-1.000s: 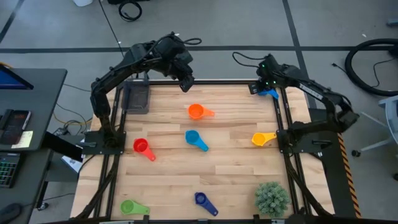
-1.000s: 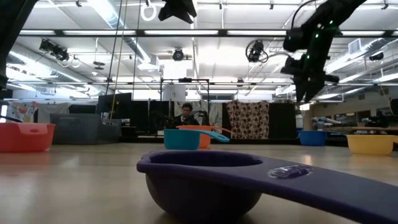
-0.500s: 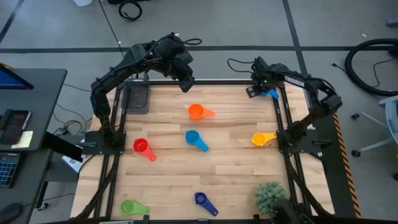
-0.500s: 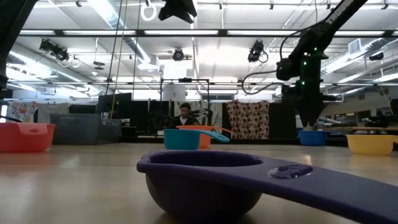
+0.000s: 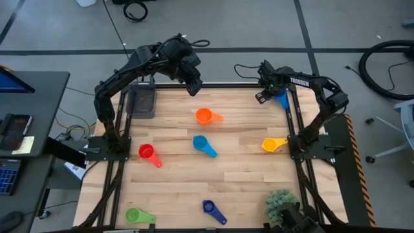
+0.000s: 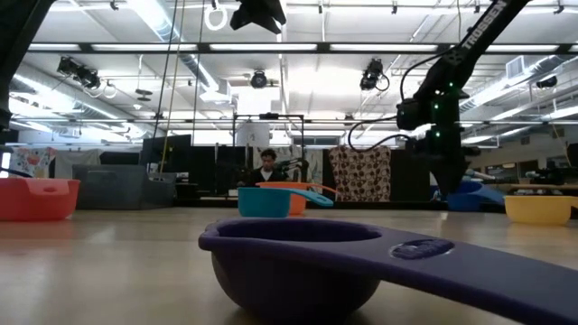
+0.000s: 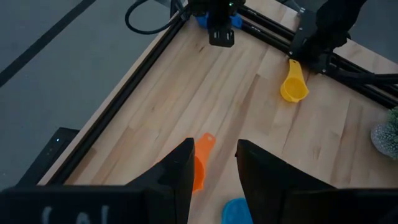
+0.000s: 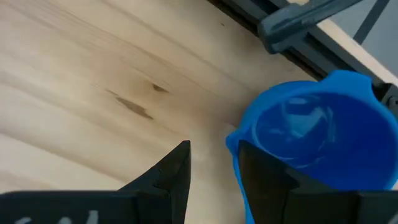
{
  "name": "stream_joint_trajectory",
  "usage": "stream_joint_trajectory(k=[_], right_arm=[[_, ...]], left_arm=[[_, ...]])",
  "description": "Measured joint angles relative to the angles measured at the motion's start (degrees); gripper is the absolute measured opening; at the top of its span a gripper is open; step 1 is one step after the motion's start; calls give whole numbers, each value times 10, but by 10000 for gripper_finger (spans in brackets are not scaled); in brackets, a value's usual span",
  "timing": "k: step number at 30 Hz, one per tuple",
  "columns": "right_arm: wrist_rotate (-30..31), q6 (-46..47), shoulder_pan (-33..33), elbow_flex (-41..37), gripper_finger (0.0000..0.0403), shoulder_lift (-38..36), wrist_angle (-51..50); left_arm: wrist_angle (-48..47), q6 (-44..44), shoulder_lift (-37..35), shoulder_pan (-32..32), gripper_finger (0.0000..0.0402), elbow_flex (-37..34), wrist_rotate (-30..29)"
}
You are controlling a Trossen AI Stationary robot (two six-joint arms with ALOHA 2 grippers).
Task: Nest measuring cups in basket
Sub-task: Stack the blue measuring cup on top of the orange measuring cup
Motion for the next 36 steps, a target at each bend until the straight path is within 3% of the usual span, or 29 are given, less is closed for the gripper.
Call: stream_joint_trajectory(k=[16,30,36], right_arm=[[39,-20,-3,0,132,-1,9],[-35,-71,-42,0,109,-1,25],[-36,-80,-52,-1,70,-1,26]], left_arm=[[2,0,0,0,125,0,0],[2,0,0,0,125,0,0],[2,0,0,0,125,0,0]])
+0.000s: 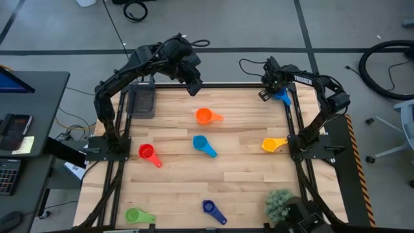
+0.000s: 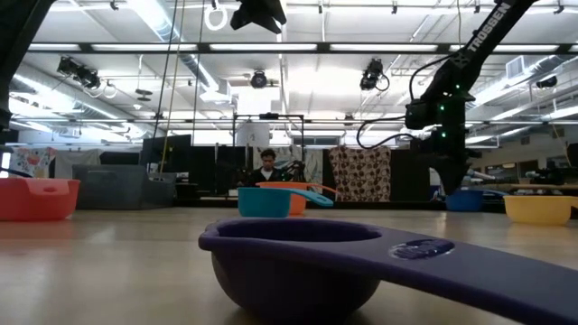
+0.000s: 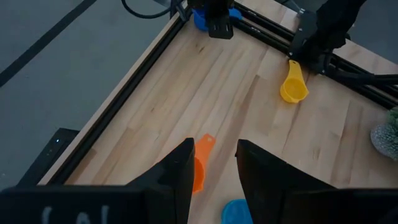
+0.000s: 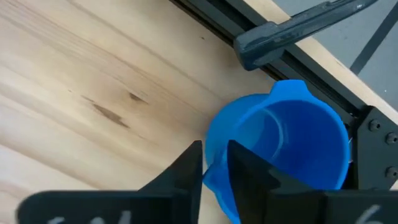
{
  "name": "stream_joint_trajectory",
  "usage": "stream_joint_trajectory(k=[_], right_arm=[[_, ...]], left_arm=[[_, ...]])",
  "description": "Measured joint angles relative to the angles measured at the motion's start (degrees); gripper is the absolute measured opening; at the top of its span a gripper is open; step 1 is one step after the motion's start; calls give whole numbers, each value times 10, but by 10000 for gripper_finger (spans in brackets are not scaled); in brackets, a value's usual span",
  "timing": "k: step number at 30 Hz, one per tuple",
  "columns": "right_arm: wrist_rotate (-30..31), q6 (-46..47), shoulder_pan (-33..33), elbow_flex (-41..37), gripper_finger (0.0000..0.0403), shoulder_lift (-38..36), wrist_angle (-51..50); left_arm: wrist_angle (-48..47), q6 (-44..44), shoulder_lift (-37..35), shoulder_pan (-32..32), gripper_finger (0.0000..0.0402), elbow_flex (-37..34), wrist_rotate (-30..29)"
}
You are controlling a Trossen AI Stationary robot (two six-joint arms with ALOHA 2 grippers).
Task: Nest measuring cups in basket
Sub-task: Stack the blue measuring cup on top of the orange measuring cup
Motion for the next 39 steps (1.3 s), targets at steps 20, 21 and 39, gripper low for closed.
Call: stream_joint_trajectory(k=[20,21,39], right_arm=[[22,-45,23,27,9,0,-72],[22,-45,27,33,9,0,-84],[-8,-20,191,167,9,0,-206]], left_arm=[[0,0,0,-1,125,0,0],[0,0,0,-1,125,0,0],[-17,0,-1,-2,125,0,-1]])
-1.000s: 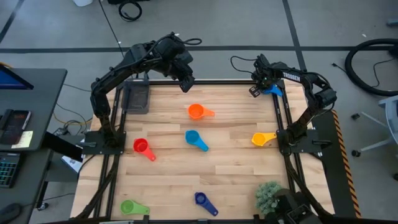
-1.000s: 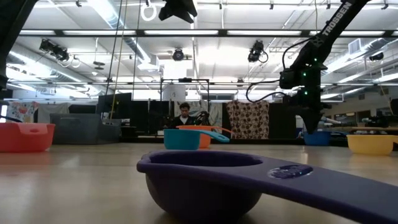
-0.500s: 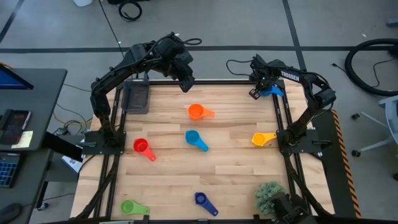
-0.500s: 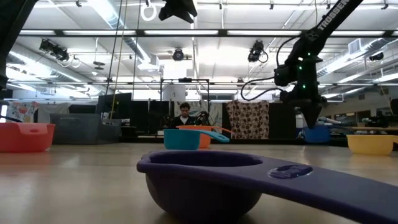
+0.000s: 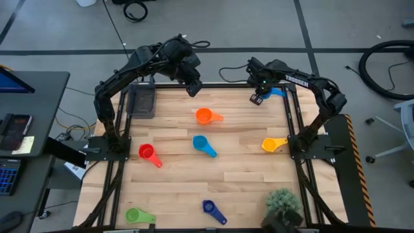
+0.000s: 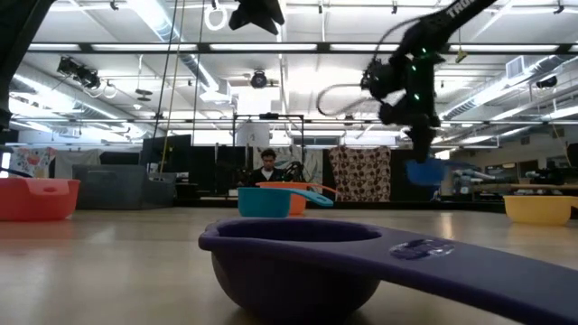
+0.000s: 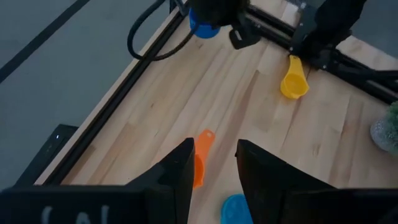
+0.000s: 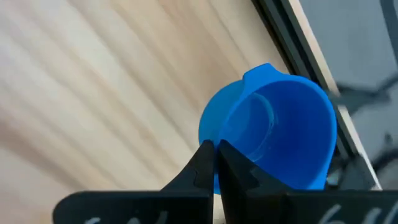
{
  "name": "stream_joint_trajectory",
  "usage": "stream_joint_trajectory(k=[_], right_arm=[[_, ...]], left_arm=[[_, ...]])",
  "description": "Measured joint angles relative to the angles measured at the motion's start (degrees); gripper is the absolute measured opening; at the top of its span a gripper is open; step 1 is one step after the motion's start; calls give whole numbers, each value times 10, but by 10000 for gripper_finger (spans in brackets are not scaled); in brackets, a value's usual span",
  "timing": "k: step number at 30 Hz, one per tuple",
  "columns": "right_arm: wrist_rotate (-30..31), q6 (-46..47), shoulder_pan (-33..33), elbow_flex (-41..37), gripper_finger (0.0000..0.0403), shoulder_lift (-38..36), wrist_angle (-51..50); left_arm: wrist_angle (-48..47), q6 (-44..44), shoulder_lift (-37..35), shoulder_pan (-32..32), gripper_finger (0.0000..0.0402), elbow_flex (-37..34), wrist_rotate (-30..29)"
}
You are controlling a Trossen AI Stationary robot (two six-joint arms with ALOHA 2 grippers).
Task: Nest measuring cups in basket
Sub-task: Stack the blue measuring cup on top of the orange measuring cup
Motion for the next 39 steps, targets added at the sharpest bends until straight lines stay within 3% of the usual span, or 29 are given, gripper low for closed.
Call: stream_joint_trajectory(k=[4,15,26,32,39], right_arm=[[-63,36,62,46,9,0,-2],[-63,124,219,159,9,34,12],[-63,135,269,362,9,206,7],[-60,109,292,502,9,312,-86],[-52,83,312,586,9,393,-146]], left_arm=[[-25,0,-7,1,125,0,-8],[-65,0,-77,1,125,0,-105],[-95,-3,-140,1,125,0,-130],[-120,0,-144,1,125,0,-148],[-135,1,-144,1,125,0,-158]])
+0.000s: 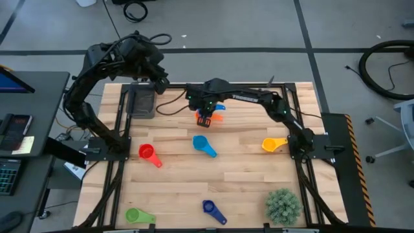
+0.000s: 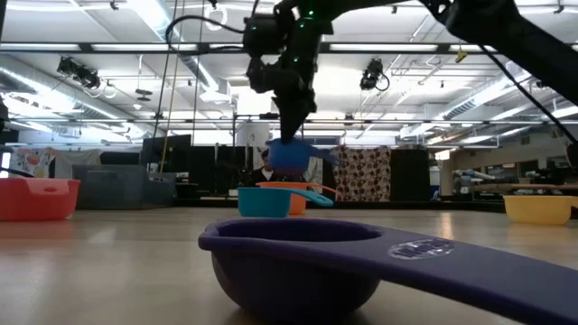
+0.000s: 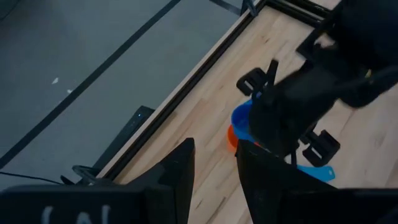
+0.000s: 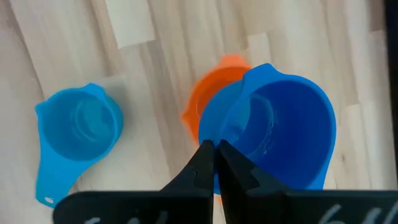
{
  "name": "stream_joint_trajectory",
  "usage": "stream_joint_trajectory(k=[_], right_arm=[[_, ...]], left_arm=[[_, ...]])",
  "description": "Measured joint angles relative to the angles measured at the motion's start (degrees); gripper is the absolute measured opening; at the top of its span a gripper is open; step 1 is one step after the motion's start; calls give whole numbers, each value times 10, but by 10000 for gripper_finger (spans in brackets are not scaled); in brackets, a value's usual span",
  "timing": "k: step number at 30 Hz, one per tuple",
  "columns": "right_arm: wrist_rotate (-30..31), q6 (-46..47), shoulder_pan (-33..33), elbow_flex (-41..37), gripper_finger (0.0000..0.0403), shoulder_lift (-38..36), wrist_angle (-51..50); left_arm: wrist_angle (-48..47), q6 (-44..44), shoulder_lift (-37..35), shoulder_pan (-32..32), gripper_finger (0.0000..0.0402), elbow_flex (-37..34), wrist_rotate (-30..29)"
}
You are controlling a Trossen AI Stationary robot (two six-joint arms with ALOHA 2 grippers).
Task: Nest measuring cups in basket
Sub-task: Stack the blue measuring cup on top of the orange measuring cup, then stack the red measuring cup on top of the blue measuring cup
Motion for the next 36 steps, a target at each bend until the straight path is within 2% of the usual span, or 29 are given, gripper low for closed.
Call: stream_joint_trajectory(k=[12,19,28,36], right_arm=[[11,-33,5,0,8,35,-2],[11,-44,5,-31,11,34,16],[20,-51,5,-43,47,34,27],[20,-98,10,-43,91,34,25]], left_arm=[[-2,15,0,0,125,0,0],[-2,15,0,0,125,0,0],[-2,15,0,0,125,0,0],[-4,16,0,0,125,0,0]])
